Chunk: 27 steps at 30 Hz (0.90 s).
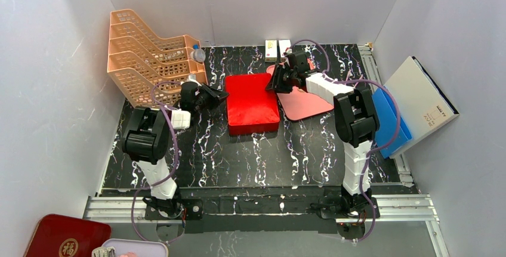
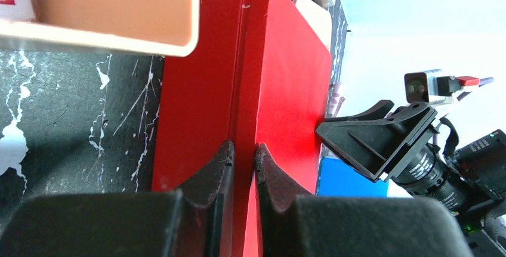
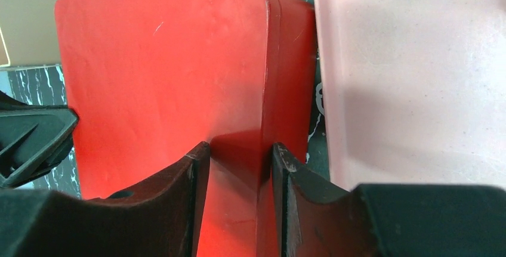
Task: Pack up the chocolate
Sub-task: Close the box lid on the packing box.
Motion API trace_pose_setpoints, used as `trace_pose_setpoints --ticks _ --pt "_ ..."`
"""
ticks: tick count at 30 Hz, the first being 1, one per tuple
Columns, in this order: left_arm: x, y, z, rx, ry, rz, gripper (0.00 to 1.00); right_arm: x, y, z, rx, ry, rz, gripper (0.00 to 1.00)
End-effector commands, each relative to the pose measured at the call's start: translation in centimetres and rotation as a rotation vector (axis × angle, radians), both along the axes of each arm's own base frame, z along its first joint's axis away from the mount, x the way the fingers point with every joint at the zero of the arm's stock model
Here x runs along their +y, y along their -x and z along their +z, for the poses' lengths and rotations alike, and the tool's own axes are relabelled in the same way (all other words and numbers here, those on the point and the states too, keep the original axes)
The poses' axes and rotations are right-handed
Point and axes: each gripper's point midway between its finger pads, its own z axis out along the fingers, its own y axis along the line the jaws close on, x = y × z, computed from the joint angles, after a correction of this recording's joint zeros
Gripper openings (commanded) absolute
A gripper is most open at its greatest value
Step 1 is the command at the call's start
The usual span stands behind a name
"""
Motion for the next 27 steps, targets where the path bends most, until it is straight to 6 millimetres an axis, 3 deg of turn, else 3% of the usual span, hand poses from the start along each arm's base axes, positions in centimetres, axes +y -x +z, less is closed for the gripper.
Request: trace_pose_setpoints --ticks 1,4,10,16,21,27 --pt "-2.2 9.7 -10.4 0.447 -0.153 -0.171 0.01 1.3 5.4 -4.9 0.217 0.038 0.108 0.33" --pt "-2.3 10.1 -11.1 0.477 -0.176 -0.176 0.00 1.5 5.8 -5.4 0.240 0.032 0.115 0.20" --pt "-1.8 11.0 -12.2 0.528 -0.219 -0.165 0.00 1.2 6.2 -6.0 0.260 0.038 0.118 0.21" --pt "-1.1 10.8 -11.5 0.518 -0.263 -0.145 0.27 1.3 5.8 -5.0 0.220 0.029 0.125 0.53" --pt "-0.5 9.9 -10.5 0.493 -0.248 -0.122 0.43 1.6 5.3 -3.7 0.176 0.016 0.137 0.69" --pt "0.0 8.9 -8.9 0.460 -0.238 -0.098 0.46 1.3 4.5 -2.0 0.119 0.012 0.122 0.72"
